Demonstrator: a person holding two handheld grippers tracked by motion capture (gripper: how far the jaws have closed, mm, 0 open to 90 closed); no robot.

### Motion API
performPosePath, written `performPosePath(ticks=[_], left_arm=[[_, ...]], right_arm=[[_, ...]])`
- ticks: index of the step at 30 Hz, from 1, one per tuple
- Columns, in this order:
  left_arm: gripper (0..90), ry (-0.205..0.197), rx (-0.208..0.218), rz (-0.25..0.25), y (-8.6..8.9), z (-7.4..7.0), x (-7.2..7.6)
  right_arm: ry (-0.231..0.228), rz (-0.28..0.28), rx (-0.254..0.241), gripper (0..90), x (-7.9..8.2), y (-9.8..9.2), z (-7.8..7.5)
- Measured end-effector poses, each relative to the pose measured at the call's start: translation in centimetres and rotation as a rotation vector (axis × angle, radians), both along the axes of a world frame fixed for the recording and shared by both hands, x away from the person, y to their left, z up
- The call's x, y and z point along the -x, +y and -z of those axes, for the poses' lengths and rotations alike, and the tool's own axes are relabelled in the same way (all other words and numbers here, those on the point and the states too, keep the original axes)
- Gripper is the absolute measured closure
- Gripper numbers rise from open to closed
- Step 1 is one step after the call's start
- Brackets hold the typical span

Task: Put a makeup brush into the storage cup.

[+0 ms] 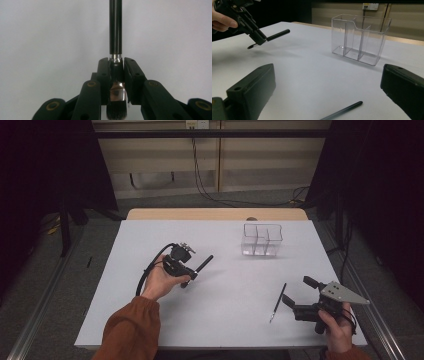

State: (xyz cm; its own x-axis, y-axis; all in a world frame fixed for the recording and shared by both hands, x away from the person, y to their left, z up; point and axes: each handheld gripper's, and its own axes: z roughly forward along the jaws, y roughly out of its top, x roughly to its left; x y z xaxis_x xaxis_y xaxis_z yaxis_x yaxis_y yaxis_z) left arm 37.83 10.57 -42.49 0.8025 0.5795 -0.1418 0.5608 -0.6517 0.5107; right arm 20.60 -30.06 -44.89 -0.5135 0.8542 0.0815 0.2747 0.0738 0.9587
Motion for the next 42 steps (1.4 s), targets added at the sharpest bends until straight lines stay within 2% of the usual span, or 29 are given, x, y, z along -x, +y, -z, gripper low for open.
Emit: performPosePath(ticks=[4,6,8,13,15,20,21,22,25,28,35,39,42], left_arm=[[76.0,-0.034,0.065,-0.003,0.9,-0.4,0.1],[76.0,-0.041,0.112,0.017,1.2,-0.5,0.3],[76.0,-0.057,0.124,0.011,1.4,-0.6,0.5],[75.9,-0.091,0.208,-0.001,1.8,-0.5,1.1],[76.0,-0.113,0.226,-0.009,2.1,-0.6,1.2],[76.0,-0.141,0.318,-0.023,3.1,-0.9,1.8],[76.0,-0.145,0.325,-0.021,3.3,-1.0,1.9],[76.0,-0.16,0.342,-0.038,3.4,-1.0,2.2],[76.0,-0.168,0.397,-0.042,4.3,-0.9,2.9],[75.9,-0.18,0.413,-0.061,5.1,-0.8,3.3],[75.9,-0.194,0.457,-0.049,6.1,-0.7,3.8],[75.9,-0.19,0.466,-0.005,5.7,-0.6,4.3],[75.9,-0.21,0.484,0.018,5.2,-1.0,4.8]], right_arm=[[0.001,0.001,0.002,0.0,0.0,0.0,0.0],[-0.002,0.0,0.001,0.0,0.0,0.0,0.0],[-0.003,0.0,0.0,0.0,0.0,0.0,0.0],[-0.003,0.001,-0.003,0.0,0.0,0.1,0.0],[-0.003,0.0,0.0,0.0,0.0,0.0,0.0],[-0.004,-0.001,-0.002,0.0,0.0,0.0,0.0],[-0.004,-0.001,0.0,0.0,0.0,0.0,0.0],[-0.003,-0.001,0.0,0.0,0.0,0.0,0.0],[-0.002,0.001,-0.004,0.0,0.0,0.0,0.0],[-0.002,0.004,-0.005,0.0,0.0,0.0,0.0],[-0.003,0.0,-0.001,0.0,0.0,0.1,0.0],[-0.005,-0.004,-0.002,0.0,0.0,0.0,0.0],[-0.006,-0.005,-0.004,0.0,0.0,0.0,0.0]])
